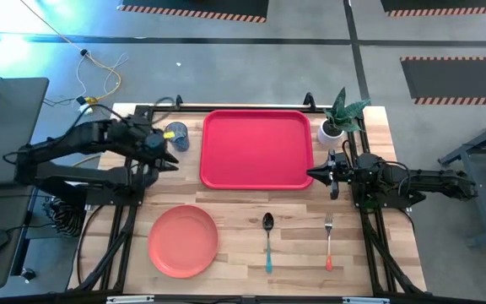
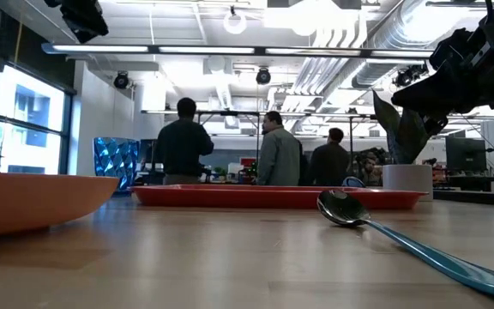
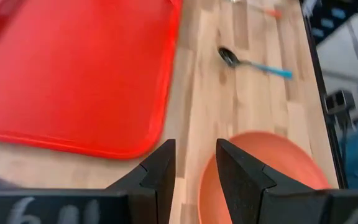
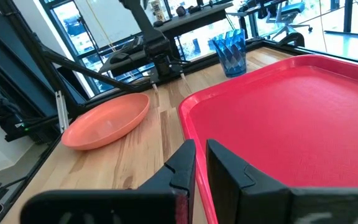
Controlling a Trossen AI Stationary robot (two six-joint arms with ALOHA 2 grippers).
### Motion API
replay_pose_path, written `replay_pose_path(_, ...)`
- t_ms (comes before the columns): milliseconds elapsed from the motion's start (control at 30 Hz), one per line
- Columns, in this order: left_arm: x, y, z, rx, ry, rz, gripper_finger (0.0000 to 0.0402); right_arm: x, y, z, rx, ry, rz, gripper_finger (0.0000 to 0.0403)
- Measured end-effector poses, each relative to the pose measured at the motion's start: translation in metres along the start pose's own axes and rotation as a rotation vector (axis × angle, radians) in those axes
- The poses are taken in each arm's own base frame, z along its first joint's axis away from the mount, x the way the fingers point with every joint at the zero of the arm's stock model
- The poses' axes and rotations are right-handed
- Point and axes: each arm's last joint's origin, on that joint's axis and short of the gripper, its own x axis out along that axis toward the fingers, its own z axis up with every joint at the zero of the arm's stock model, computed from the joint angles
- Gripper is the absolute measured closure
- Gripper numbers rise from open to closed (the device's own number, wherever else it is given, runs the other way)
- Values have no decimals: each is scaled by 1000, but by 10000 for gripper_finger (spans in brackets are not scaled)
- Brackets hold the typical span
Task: Pick and place plate/cup/fork/spoon on tray
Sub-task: Put the orange plate on the red tray
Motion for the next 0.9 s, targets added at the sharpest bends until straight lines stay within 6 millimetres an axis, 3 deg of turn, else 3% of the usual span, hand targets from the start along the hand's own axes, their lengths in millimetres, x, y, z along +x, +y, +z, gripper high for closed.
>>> replay_pose_path(500, 71, -29, 8, 186, 298, -60, 296, 0, 0, 0, 0, 0, 0, 373)
replay_pose_path(900, 126, -40, 1, 199, 516, -37, 296, 0, 0, 0, 0, 0, 0, 373)
